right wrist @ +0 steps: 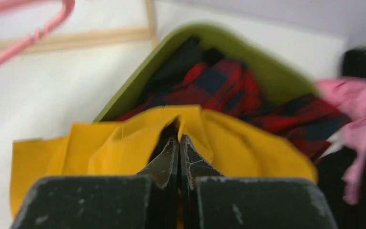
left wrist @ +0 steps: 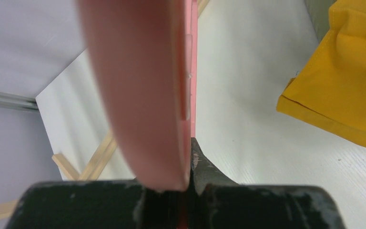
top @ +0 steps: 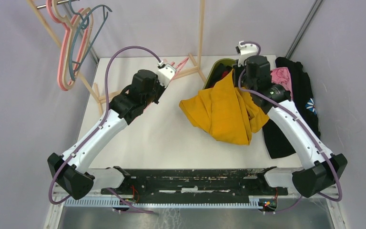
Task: Remove the skirt from the hanger
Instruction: Place the skirt in the bin.
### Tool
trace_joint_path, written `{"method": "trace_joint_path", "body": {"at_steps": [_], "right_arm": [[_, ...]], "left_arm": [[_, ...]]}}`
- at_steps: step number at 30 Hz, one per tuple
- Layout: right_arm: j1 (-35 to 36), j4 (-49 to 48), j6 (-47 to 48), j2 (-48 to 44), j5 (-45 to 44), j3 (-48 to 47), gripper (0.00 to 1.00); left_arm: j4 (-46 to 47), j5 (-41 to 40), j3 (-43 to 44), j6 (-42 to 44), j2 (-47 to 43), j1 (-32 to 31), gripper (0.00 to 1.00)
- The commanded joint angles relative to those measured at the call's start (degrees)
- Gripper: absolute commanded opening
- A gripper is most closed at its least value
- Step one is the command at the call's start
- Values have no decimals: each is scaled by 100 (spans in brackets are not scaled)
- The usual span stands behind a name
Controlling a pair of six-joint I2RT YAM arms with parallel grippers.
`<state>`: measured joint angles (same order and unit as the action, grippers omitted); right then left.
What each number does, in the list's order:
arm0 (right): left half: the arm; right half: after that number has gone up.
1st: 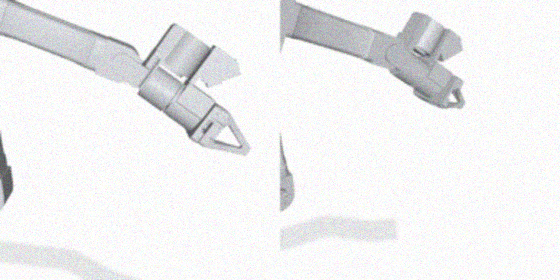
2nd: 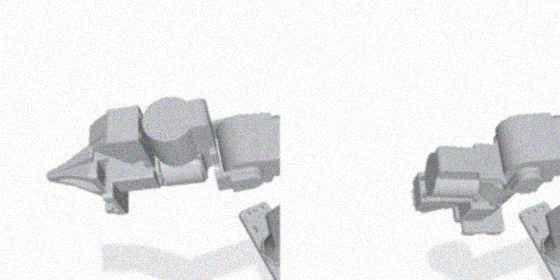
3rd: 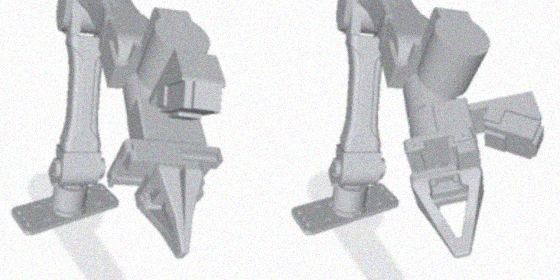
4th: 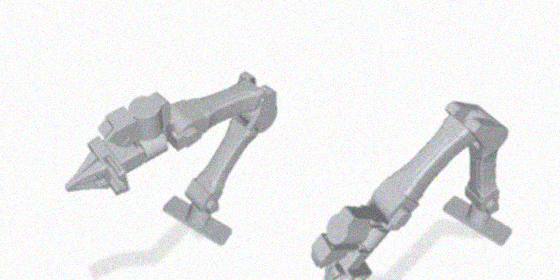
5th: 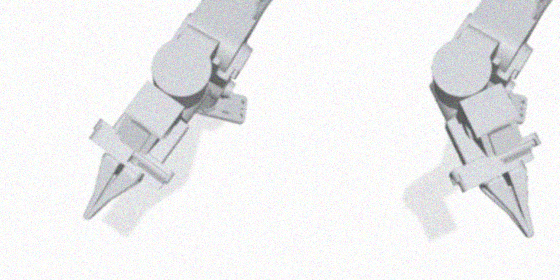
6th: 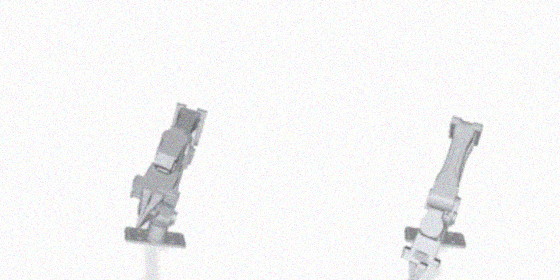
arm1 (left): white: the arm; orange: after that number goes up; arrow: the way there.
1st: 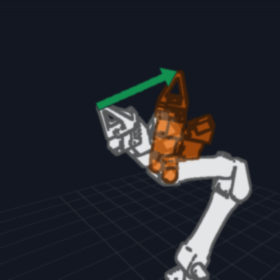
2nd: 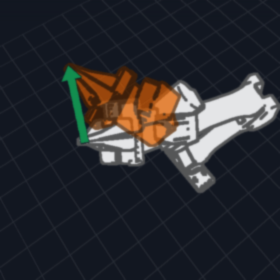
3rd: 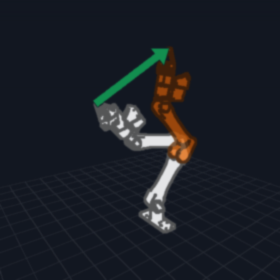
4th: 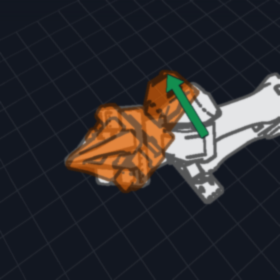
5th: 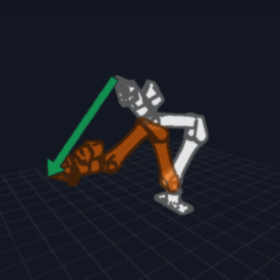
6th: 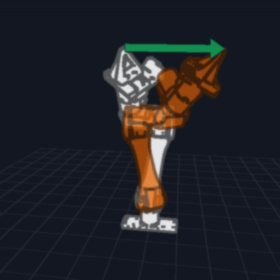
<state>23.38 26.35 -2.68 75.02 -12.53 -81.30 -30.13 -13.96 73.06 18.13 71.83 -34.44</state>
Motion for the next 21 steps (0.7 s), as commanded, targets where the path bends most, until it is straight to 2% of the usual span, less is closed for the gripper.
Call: {"method": "trace_joint_path", "body": {"at_steps": [1, 3, 7, 11, 14, 17, 21], "right_arm": [[36, 37, -1537, -183, 779, 1085, 1], [39, -14, -2000, -280, 983, 1600, 1], [40, 159, -2355, 208, 1317, 1727, 1], [-55, -686, -2518, 1091, 742, 1832, 1], [-459, -327, -2408, 2301, 283, 916, 1], [-993, 509, -2390, 3573, 38, -549, 1], [-1531, 745, -2467, 4428, -73, -1683, 1]], "left_arm": [[232, -228, 334, 315, -170, 88, 3], [228, -257, 325, 319, -152, 131, 3], [200, -350, 408, 399, -81, 154, 3], [81, -395, 638, 350, 66, 177, 3], [-27, -375, 803, 249, 137, 183, 3], [-86, -393, 778, 209, 100, 213, 3], [-273, -559, 774, 101, 28, 238, 3]]}}
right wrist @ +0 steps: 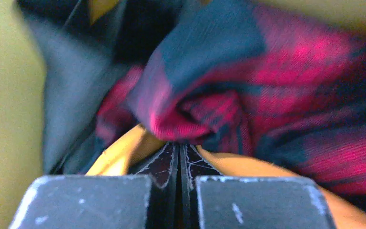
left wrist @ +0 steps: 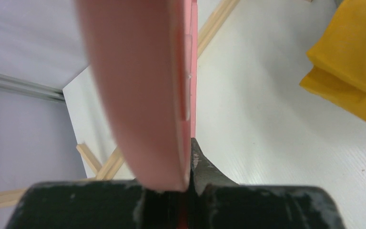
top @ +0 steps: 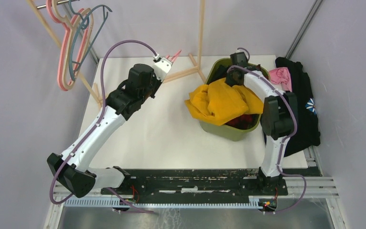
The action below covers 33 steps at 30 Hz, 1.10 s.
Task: Remove the skirt from the hanger
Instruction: Place the skirt in the bin, then place the hanger at the clothesline.
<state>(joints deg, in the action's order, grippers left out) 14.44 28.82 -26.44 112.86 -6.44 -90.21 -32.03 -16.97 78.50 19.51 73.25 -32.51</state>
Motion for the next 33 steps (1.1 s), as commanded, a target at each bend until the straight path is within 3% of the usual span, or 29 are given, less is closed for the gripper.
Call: {"method": "trace_joint_path", "body": {"at_steps": [1, 4, 8, 12, 16, 24, 33], "right_arm": [[-713, 582, -67, 772, -678, -995, 1], [-792, 666, 169, 849, -705, -1120, 3], [-771, 532, 261, 326, -228, -612, 29], [-743, 204, 480, -649, -89, -92, 41], [-742, 94, 840, -1479, 162, -170, 53], [-733, -389, 1103, -2087, 670, -631, 56], [-764, -632, 1168, -455, 1312, -3095, 49]], "left_arm": [[-98, -302, 208, -79, -155, 52, 3], [-89, -427, 191, -149, -252, 76, 3], [-213, -574, 376, -67, -114, 99, 3], [-317, -422, 786, -105, 222, 193, 3], [-280, -211, 1101, -277, 558, 227, 3], [-8, 36, 1295, -457, 1217, 541, 3], [312, 500, 2352, -580, 1809, 1276, 3]]}}
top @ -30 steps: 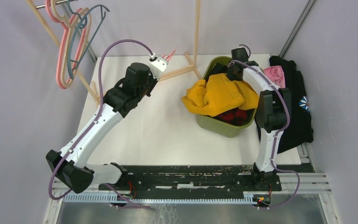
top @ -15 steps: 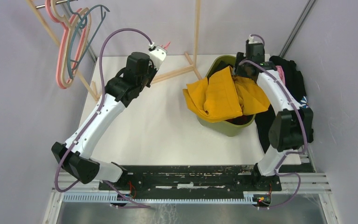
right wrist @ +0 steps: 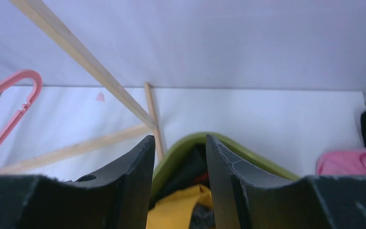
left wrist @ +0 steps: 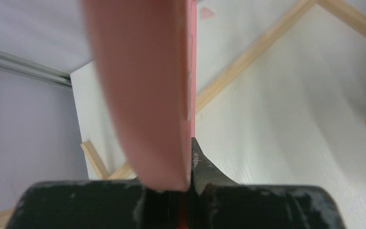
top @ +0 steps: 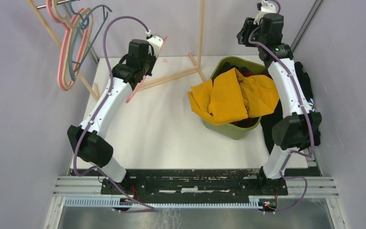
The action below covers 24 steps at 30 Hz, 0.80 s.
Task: Remove the skirt from the hanger
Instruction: Place the hanger at the clothesline.
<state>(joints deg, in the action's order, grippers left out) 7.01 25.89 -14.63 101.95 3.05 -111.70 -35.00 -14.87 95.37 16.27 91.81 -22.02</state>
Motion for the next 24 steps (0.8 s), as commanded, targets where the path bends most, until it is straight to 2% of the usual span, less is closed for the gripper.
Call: {"method": "trace_joint_path", "body": {"at_steps": [1, 10, 15, 21, 24], "right_arm": [[-38, -351, -75, 813, 432, -1197, 49], [-137, -558, -424, 1922, 601, -2773, 46], [-156, -770, -767, 2388, 842, -3465, 44], [-190, -938, -1224, 2732, 1156, -4060, 43], [-209, -1076, -1475, 2811, 1408, -4138, 42]], "left_arm": [[648, 396, 712, -296, -41, 281, 3], [1340, 1045, 1065, -791, 29, 536, 3], [1616, 1309, 1724, -1289, 430, 694, 3], [1878, 1336, 2078, -1833, 684, 734, 3], [2061, 995, 1952, -1969, 546, 734, 3]]}}
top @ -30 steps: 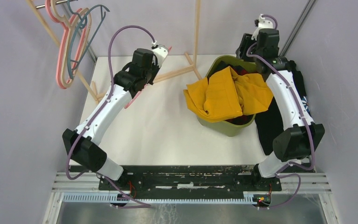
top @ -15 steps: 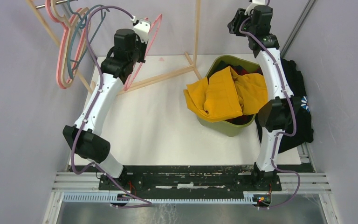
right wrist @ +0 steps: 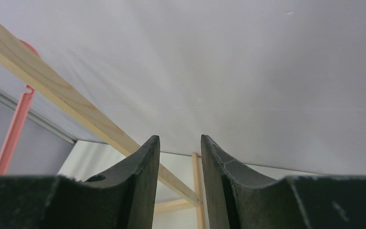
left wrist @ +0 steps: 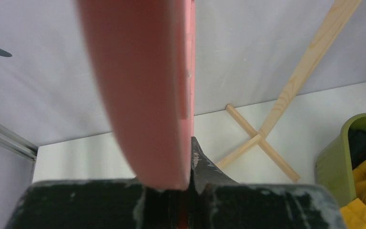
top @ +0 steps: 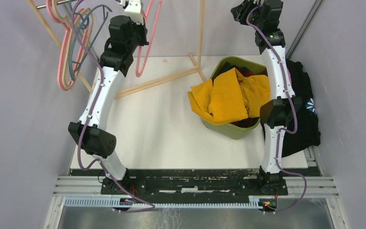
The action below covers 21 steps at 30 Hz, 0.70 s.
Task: Remove the skirt from the hanger
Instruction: Place the hanger at the clothesline.
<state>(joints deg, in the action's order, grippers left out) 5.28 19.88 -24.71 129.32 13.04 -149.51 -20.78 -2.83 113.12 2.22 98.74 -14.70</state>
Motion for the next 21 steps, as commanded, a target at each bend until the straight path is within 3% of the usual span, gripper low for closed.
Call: {"method": "trace_joint_path", "body": {"at_steps": [1, 13, 21], "right_arm": [[-46, -530, -530, 98, 496, -363, 42], [-155, -1091, -1103, 258, 776, -333, 41], [-160, -1205, -1133, 279, 823, -268, 40]], "left_arm": [[789, -294, 80, -618, -213, 8, 3], [1191, -788, 186, -832, -324, 80, 3], [2295, -846, -315, -637, -526, 276, 3]]}}
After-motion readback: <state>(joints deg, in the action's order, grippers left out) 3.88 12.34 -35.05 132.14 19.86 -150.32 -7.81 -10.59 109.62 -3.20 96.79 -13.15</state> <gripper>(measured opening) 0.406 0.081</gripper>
